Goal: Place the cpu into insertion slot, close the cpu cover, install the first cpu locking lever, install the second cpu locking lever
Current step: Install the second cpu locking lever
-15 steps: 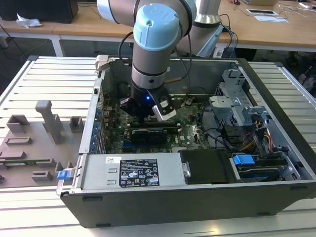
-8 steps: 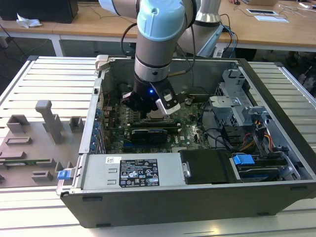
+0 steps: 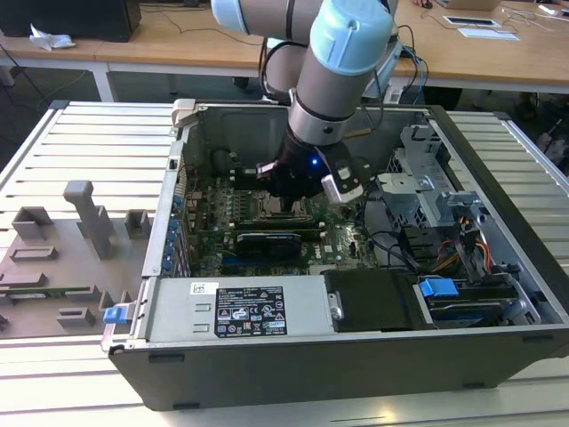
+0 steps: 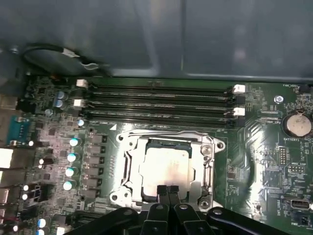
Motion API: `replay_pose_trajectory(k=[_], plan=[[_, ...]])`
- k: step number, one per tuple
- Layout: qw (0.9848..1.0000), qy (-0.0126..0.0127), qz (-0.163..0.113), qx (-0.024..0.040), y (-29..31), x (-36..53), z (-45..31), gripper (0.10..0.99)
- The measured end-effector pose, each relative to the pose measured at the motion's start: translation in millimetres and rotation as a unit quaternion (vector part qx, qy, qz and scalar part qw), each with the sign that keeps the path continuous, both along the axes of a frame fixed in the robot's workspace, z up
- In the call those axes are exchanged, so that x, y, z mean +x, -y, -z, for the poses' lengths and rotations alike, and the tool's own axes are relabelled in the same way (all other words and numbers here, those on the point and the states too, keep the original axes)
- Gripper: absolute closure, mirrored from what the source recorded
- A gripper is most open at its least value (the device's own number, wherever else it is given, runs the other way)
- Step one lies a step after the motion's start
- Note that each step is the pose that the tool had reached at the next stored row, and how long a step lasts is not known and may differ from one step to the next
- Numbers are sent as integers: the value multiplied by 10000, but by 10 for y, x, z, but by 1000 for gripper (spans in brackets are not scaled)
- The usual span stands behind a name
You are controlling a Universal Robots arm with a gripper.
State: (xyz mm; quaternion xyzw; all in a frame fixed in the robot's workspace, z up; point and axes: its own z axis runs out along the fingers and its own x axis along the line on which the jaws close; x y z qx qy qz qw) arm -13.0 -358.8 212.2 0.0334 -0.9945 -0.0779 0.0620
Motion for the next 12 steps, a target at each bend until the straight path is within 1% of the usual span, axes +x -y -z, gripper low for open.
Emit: replay_pose_trajectory(k=[2,3,4,5,6,7,9,11,12], plan=[[9999,-1,-1,-101,-54,12,0,980],[9999,-1,-1,-137,-83,15,0,980],[9999,-1,-1,-173,-122,18,1,980],[9998,-2,-1,-222,-183,18,0,980],[9997,-1,-1,-261,-228,18,-2,980],[9996,0,-1,-289,-246,19,-15,980],[9995,-2,-1,-313,-254,19,-63,980],[9995,-1,-1,-317,-256,19,-182,980],[9995,-1,-1,-318,-256,18,-225,980]])
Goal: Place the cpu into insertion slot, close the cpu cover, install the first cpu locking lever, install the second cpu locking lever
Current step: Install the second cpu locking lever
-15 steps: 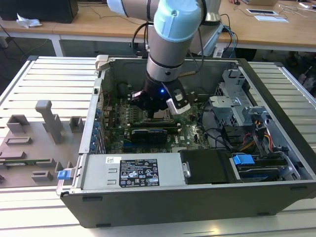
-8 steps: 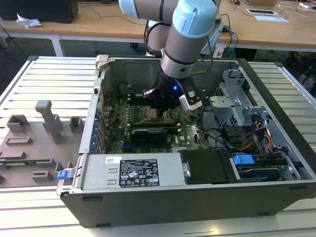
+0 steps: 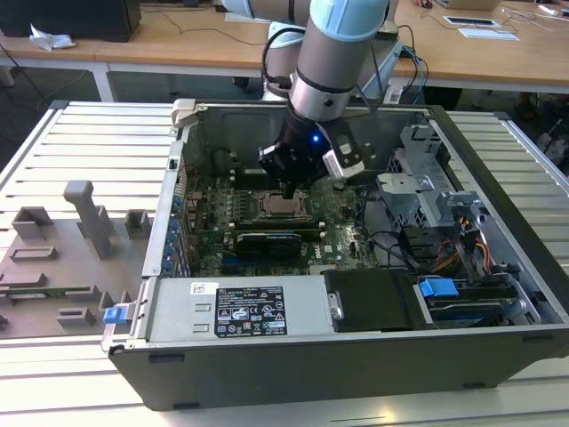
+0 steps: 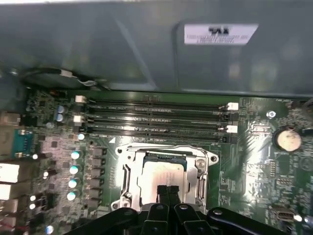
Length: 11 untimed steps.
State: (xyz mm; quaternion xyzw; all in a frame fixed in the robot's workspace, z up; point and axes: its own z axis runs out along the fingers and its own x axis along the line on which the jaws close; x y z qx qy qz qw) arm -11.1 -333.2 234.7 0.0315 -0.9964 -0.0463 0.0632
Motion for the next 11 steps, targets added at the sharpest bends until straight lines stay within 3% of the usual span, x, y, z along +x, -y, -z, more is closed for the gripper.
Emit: replay_pose_trajectory(k=[3,8,11], plan=[[10000,0,0,0,0,0,-176,980],[10000,0,0,0,0,0,-259,980],[10000,0,-1,0,-2,1,-353,980]])
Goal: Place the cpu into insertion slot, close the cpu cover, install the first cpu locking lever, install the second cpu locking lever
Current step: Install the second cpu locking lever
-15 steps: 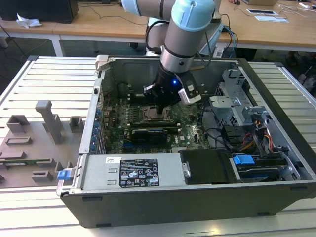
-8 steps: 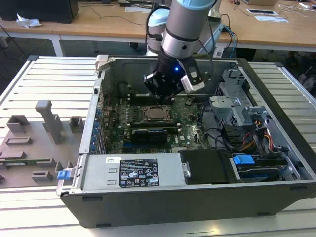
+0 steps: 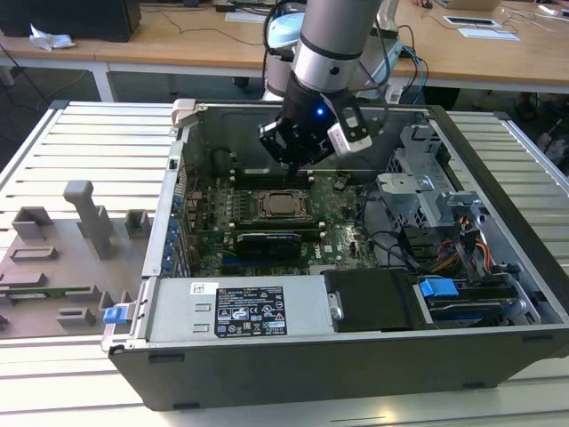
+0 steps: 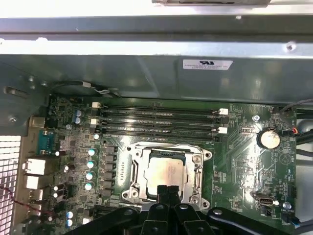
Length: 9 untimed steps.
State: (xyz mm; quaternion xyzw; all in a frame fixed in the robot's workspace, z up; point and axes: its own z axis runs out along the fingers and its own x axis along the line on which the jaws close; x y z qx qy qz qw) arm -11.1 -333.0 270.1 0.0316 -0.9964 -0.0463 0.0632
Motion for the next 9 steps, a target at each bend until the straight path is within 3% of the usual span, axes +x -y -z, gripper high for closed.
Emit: replay_pose_trajectory(k=[2,9], plan=[[10000,0,0,0,0,0,-34,980],[10000,0,1,0,0,0,-41,980]])
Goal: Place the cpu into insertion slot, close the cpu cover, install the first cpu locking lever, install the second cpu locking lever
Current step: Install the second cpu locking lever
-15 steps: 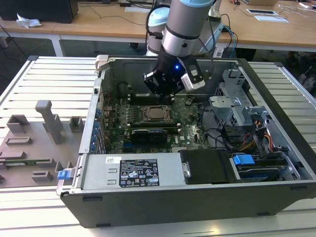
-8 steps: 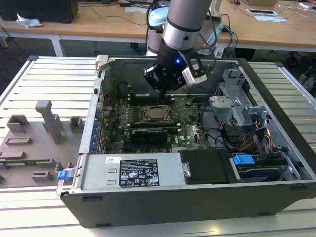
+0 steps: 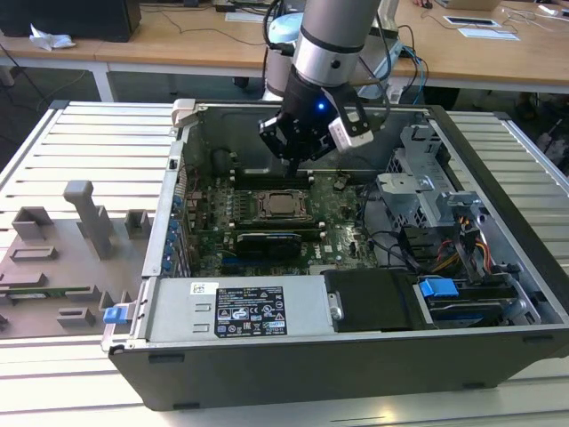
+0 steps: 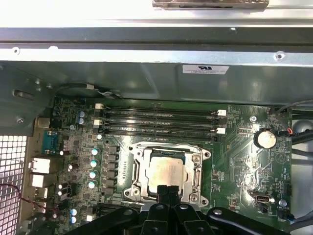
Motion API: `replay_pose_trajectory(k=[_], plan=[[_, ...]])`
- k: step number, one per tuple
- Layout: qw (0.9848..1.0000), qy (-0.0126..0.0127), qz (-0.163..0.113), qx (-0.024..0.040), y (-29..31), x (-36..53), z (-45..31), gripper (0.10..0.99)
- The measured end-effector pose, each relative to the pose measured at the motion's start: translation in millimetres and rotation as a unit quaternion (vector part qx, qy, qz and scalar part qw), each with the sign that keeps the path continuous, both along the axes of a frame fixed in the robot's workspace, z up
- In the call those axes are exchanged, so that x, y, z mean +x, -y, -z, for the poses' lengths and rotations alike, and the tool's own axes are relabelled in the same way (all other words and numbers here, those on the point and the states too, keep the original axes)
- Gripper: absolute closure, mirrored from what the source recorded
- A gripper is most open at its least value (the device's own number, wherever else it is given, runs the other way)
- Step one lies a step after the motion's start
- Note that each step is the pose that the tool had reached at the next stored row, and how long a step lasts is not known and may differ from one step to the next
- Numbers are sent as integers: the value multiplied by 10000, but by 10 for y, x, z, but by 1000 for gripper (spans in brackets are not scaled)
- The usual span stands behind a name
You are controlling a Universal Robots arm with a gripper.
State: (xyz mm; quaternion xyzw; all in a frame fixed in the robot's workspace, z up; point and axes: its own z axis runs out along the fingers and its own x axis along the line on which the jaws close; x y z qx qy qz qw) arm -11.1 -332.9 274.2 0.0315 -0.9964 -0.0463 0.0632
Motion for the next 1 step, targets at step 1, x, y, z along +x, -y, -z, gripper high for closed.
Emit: replay_pose_trajectory(k=[1], plan=[[10000,0,0,0,0,0,-1,980]])
